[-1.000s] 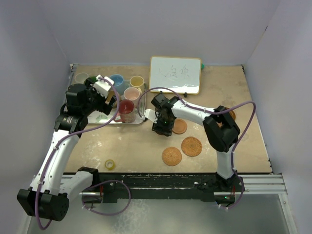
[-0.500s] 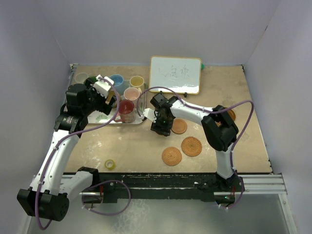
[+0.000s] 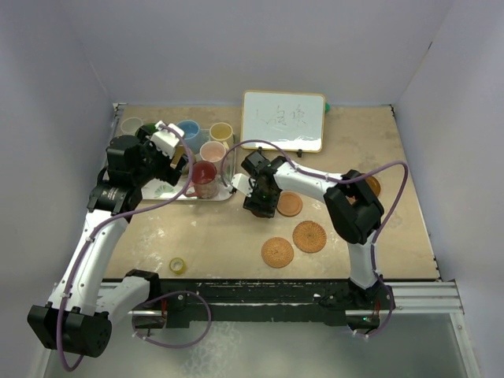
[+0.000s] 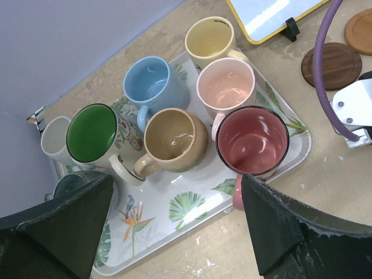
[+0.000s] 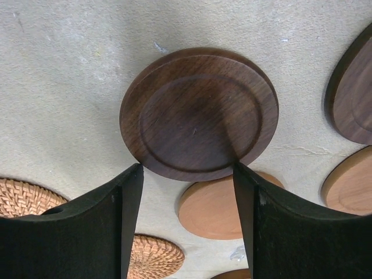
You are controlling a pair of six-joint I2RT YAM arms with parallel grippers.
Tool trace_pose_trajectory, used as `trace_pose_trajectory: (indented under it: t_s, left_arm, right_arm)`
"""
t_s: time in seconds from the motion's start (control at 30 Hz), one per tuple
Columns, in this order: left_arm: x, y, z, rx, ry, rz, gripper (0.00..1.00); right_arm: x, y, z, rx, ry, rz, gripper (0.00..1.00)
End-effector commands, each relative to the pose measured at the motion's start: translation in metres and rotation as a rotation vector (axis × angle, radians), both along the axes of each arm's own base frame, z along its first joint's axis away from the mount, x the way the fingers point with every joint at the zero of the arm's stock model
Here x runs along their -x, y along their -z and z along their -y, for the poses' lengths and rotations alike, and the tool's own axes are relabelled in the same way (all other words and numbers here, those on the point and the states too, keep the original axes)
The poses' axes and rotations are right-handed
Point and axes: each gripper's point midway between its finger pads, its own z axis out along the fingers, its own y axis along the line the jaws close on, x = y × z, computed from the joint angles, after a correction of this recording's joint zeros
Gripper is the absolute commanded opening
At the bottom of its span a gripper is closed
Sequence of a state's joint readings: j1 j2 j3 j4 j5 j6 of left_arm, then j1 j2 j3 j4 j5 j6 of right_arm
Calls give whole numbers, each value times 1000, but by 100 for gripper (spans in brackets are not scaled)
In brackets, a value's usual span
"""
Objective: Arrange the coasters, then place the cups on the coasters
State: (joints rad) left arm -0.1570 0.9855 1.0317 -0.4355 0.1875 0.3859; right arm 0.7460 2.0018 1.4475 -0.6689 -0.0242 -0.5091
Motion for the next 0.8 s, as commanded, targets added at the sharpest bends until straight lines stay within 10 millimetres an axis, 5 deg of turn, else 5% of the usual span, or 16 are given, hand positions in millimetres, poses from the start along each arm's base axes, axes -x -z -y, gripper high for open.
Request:
trace_pose_trajectory:
  t_s: [0.0, 0.4, 0.77]
  left_arm:
    - [1, -10, -1, 0, 14, 44, 88]
    - [1, -8, 0, -3, 18, 39, 88]
    - [1, -8, 0, -6, 21, 40, 88]
  right_arm:
    - [-13, -5, -5, -7, 32, 45, 64]
    - [-18, -11, -6, -11, 43, 62, 63]
    - [-11, -46, 0, -76, 27, 90, 74]
